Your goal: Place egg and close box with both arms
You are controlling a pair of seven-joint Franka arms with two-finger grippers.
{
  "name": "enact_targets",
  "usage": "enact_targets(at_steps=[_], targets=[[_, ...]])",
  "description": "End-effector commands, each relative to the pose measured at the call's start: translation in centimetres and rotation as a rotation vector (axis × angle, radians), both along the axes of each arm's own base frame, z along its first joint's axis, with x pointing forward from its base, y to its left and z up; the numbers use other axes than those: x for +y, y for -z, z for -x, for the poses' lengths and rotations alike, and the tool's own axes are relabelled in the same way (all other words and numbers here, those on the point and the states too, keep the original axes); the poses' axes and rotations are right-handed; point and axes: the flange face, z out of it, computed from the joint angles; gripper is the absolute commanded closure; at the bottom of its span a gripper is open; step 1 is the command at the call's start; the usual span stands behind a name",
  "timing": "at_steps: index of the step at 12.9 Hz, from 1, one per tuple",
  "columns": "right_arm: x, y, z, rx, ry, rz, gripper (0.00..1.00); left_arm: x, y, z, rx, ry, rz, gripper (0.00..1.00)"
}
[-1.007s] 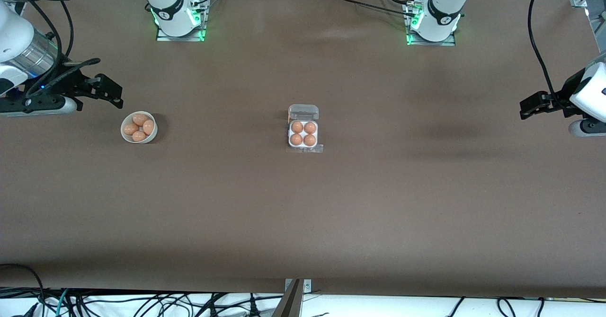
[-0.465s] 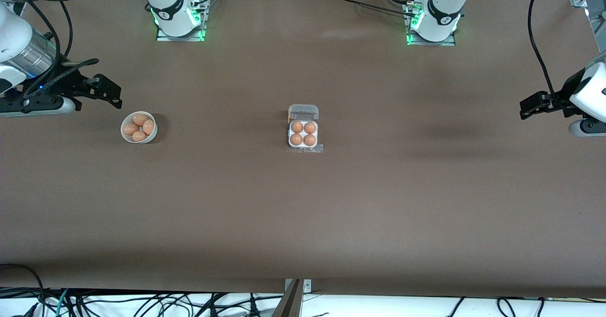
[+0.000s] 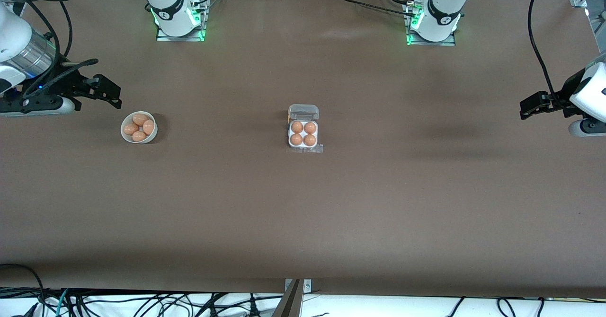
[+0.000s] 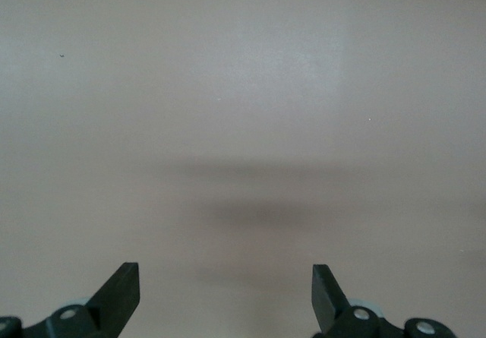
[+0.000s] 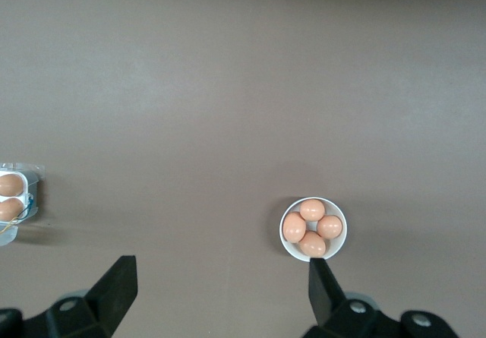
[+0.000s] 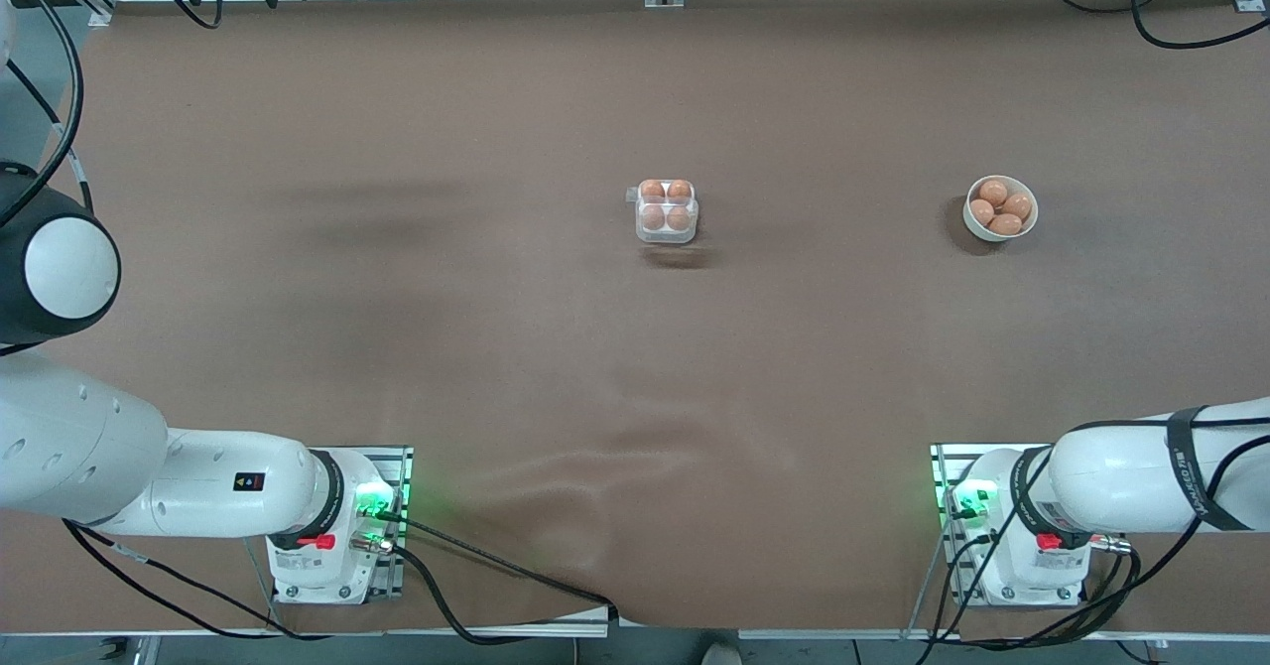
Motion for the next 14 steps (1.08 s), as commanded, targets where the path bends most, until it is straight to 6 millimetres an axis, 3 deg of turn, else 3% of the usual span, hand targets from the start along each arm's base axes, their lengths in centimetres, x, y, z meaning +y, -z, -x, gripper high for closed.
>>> enact_targets(at_steps=[1,2,3,4,6,7,8,9,11,13,14], targets=[[-0.2,-0.3,0.3,-0.003,0.008,0.012,0.00,-0.1,-0.8,-0.1,0.001,0.005,-0.015,0.00],[-0.2,-0.3,0.3,-0.003,0.007,0.012,0.00,-0.5,-1.1,0.0,-0.003,-0.013,-0.009,0.00],[-0.2,-0.3,0.3,-0.003,0.008,0.012,0.00,-3.2,-0.6,0.3,0.030,-0.010,0.017,0.00],[-0.3,-0.4,0.3,-0.004,0.010,0.012,0.00,-7.3,0.6,1.3,0.099,-0.001,0.049,0.08],[-0.2,-0.3,0.3,-0.003,0.007,0.012,0.00,-14.5,1.7,2.8,0.180,0.019,0.096,0.56],[-0.2,-0.3,0.3,-0.003,0.008,0.012,0.00,-17.3,2.1,3.5,0.204,0.004,0.119,0.65],[-0.2,-0.3,0.3,-0.003,0.008,0.012,0.00,-21.1,3.1,4.2,0.242,-0.020,0.146,0.68],[-0.2,-0.4,0.3,-0.004,0.008,0.012,0.00,-25.1,4.3,4.9,0.271,-0.037,0.164,0.79],[-0.3,-0.3,0.3,-0.003,0.010,0.012,0.00,-32.0,6.9,5.9,0.274,-0.065,0.179,0.92],[-0.2,-0.3,0.3,-0.003,0.010,0.012,0.00,-38.7,11.0,7.5,0.287,-0.100,0.176,0.97],[-0.3,-0.3,0.3,-0.003,0.011,0.012,0.00,-41.0,13.0,8.0,0.296,-0.116,0.177,0.98]])
